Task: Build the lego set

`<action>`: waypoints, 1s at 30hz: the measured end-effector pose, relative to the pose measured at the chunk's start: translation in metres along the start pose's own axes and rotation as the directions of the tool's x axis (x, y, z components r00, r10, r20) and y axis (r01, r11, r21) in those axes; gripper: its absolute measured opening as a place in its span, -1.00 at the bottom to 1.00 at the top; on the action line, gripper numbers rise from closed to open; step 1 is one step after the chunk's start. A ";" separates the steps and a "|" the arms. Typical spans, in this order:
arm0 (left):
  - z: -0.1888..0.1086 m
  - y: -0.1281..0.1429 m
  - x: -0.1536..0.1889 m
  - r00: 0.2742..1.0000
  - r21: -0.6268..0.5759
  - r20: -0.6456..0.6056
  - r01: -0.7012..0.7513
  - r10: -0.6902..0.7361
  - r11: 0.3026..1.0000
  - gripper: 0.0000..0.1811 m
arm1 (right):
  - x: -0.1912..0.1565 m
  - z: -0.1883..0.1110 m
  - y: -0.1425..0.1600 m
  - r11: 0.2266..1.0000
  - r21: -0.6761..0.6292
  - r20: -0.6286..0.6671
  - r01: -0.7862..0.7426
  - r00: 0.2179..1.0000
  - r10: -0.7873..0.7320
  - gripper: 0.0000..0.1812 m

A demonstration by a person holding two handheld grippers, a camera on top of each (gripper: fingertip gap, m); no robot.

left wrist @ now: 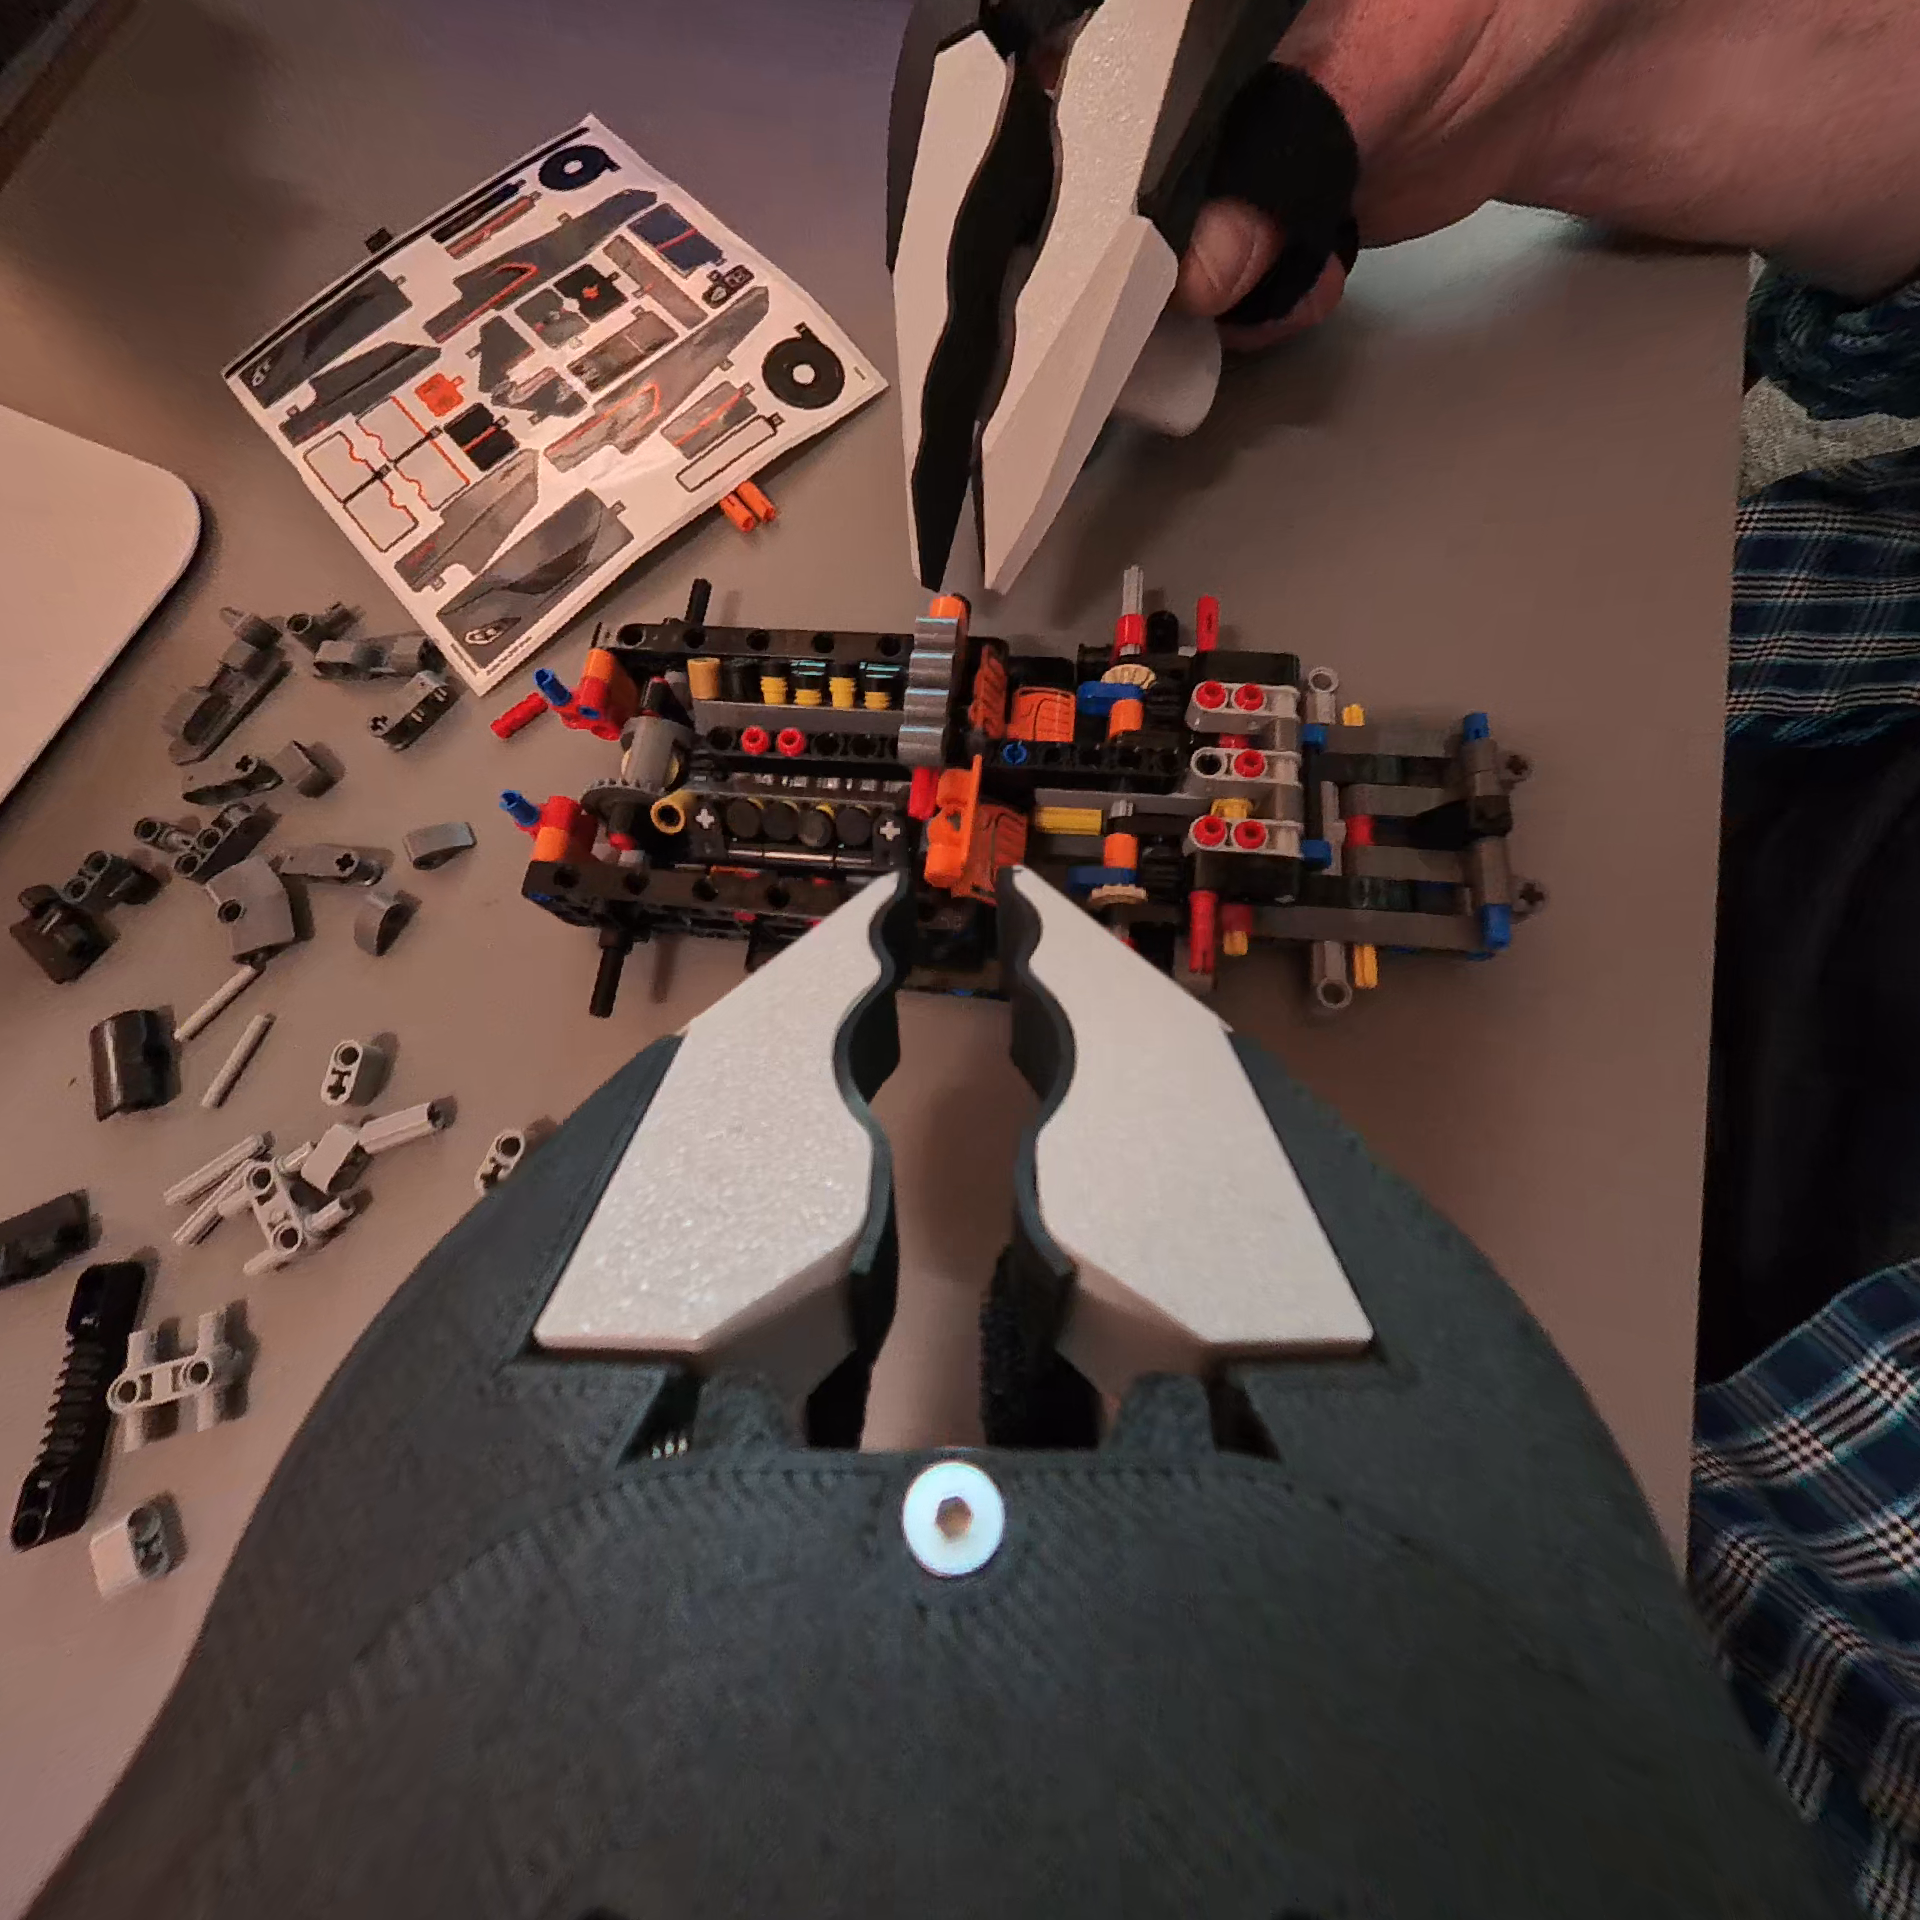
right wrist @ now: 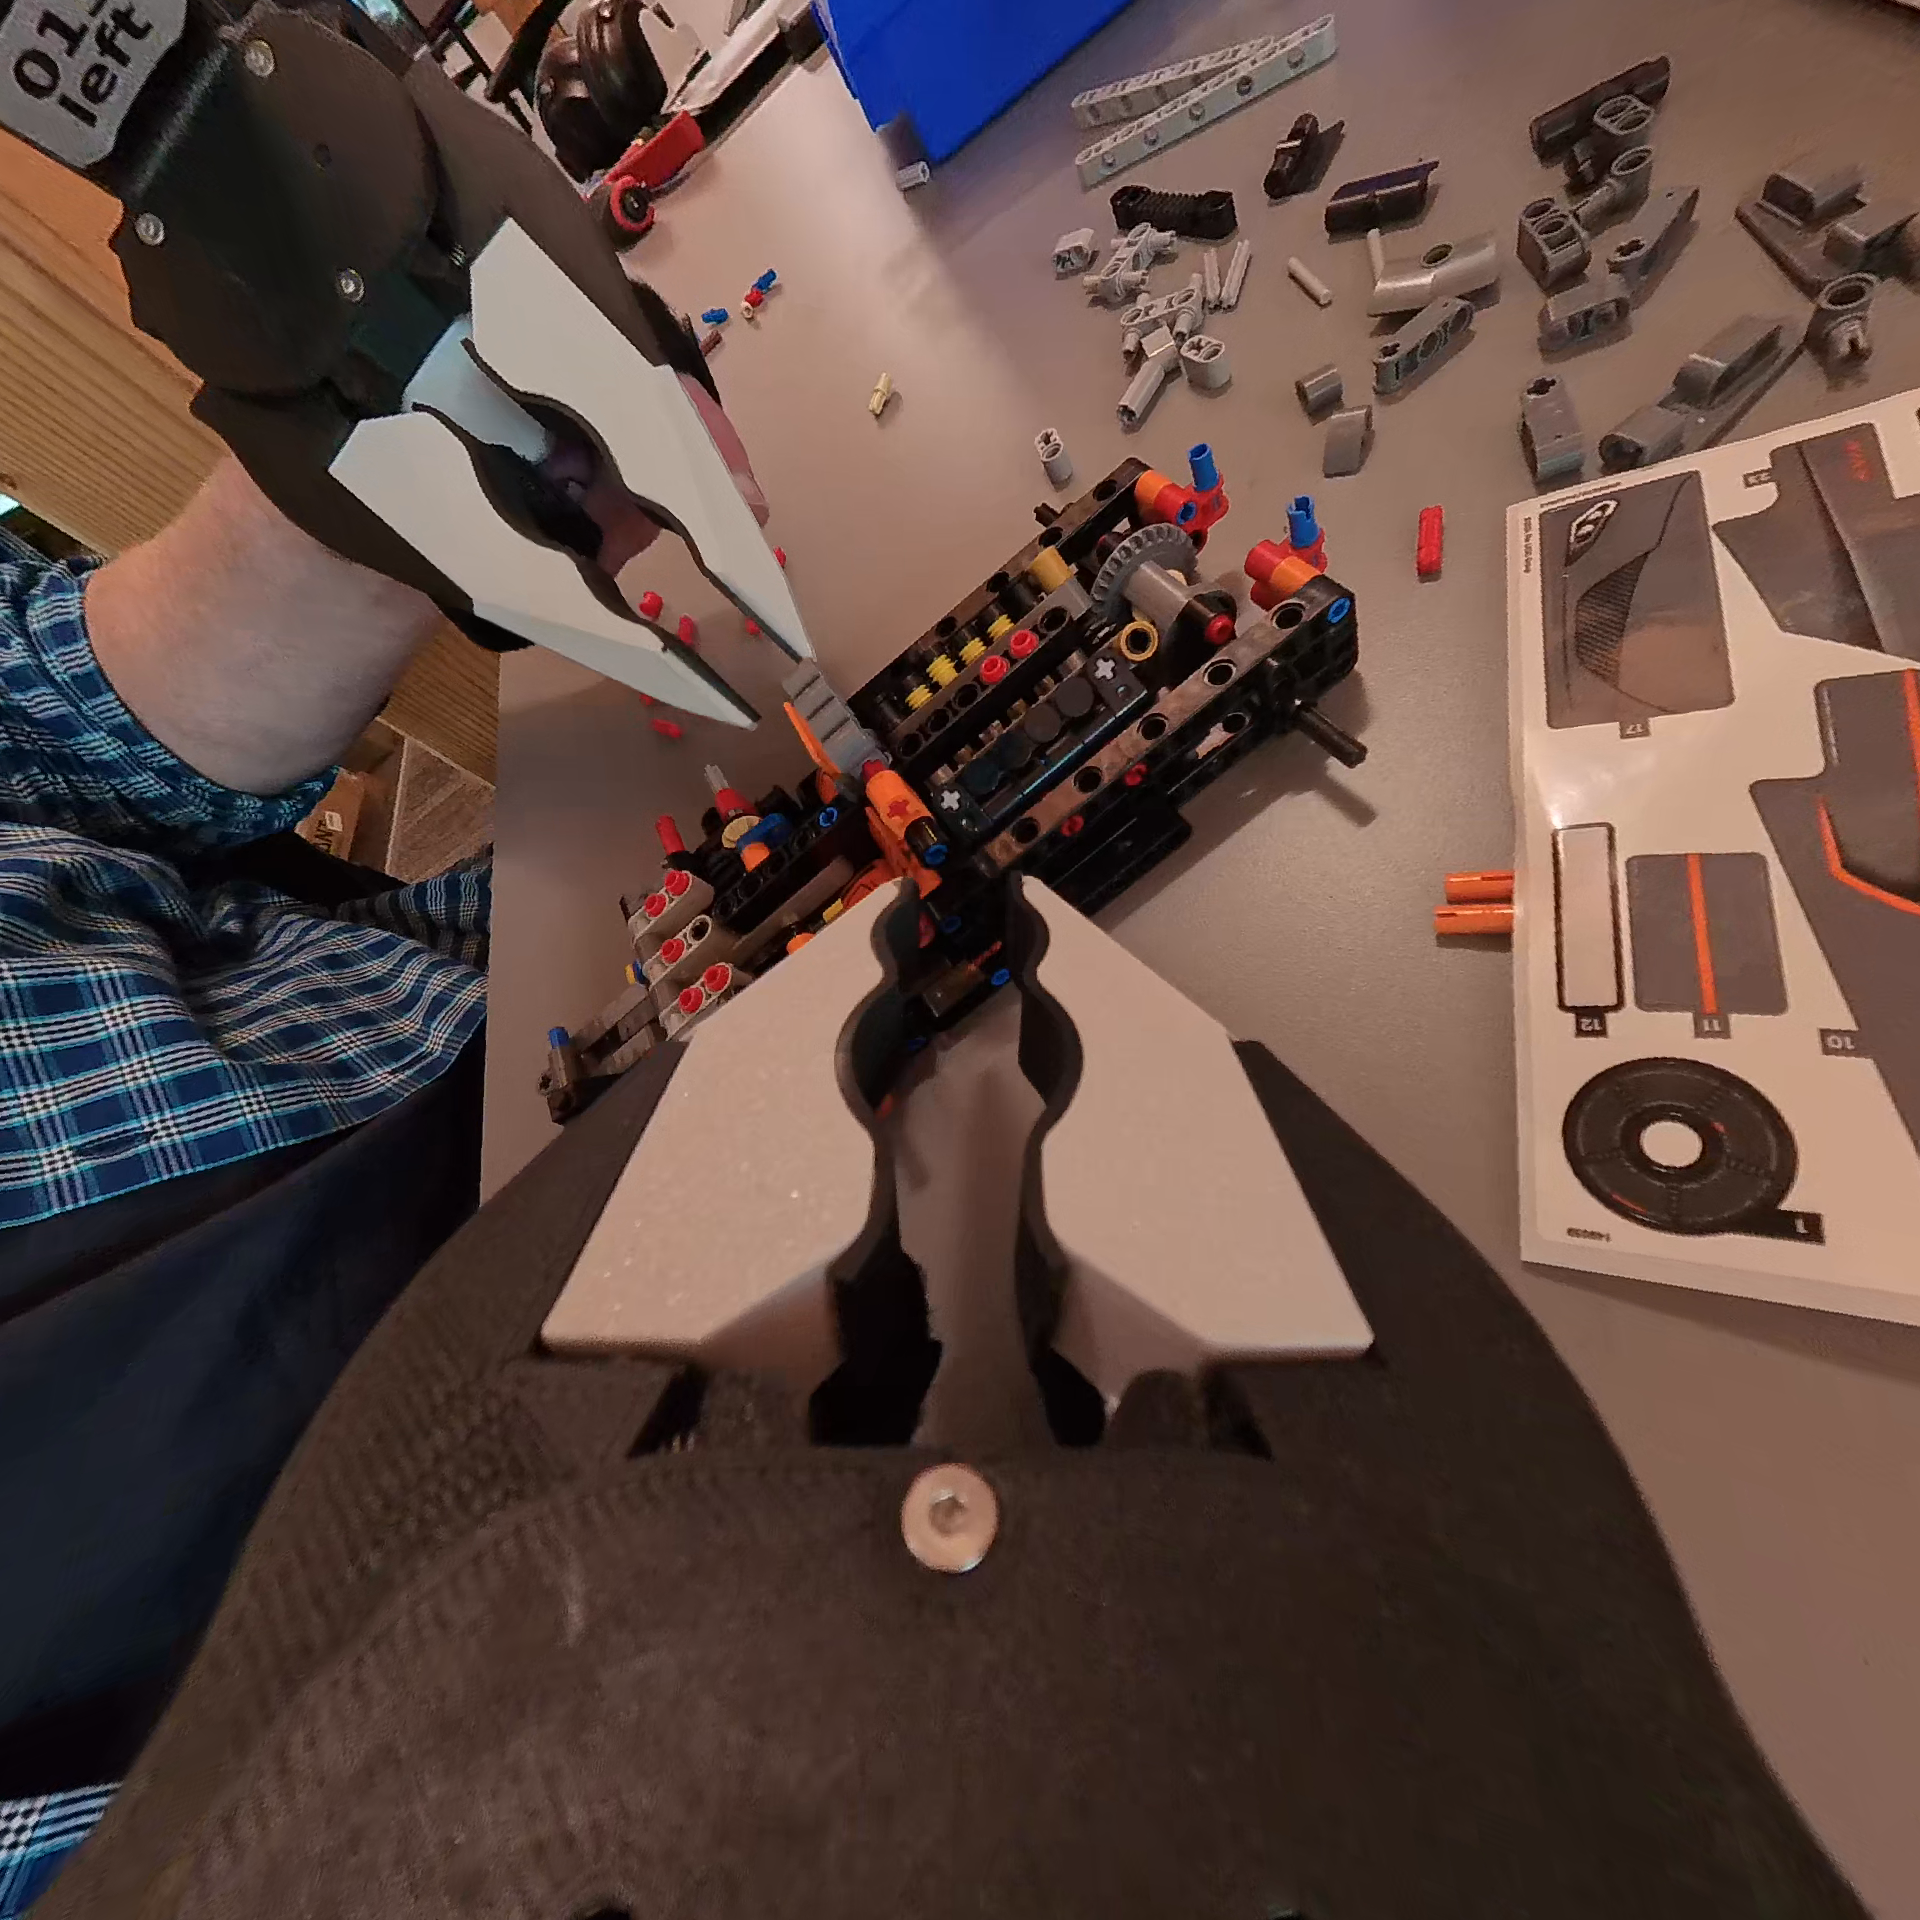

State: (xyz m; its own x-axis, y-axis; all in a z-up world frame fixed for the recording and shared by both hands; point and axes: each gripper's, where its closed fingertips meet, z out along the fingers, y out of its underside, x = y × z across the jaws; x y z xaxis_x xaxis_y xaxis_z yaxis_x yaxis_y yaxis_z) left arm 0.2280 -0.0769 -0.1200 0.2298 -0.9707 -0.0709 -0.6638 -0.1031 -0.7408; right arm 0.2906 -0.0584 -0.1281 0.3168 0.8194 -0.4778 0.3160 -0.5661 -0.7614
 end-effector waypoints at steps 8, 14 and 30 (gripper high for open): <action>0.012 -0.001 0.001 0.999 -0.019 0.024 -0.030 0.030 0.999 -0.85 | -0.001 0.001 0.001 1.000 -0.006 0.007 0.004 1.000 -0.004 -0.85; 0.015 0.000 0.000 1.000 -0.025 0.021 -0.019 0.020 1.000 -0.91 | -0.005 0.002 0.002 1.000 -0.018 0.019 0.025 1.000 -0.025 -0.81; 0.017 0.000 -0.001 0.957 -0.049 -0.196 0.209 -0.215 0.977 -0.92 | -0.001 0.008 0.005 0.998 -0.053 -0.017 0.043 0.999 -0.044 -0.89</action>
State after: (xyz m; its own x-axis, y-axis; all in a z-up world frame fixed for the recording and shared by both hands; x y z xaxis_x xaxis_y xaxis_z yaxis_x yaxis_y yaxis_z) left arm 0.2399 -0.0726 -0.1309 0.2234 -0.9491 0.2222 -0.6353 -0.3147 -0.7052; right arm 0.2843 -0.0614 -0.1348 0.3176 0.8420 -0.4360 0.3765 -0.5340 -0.7570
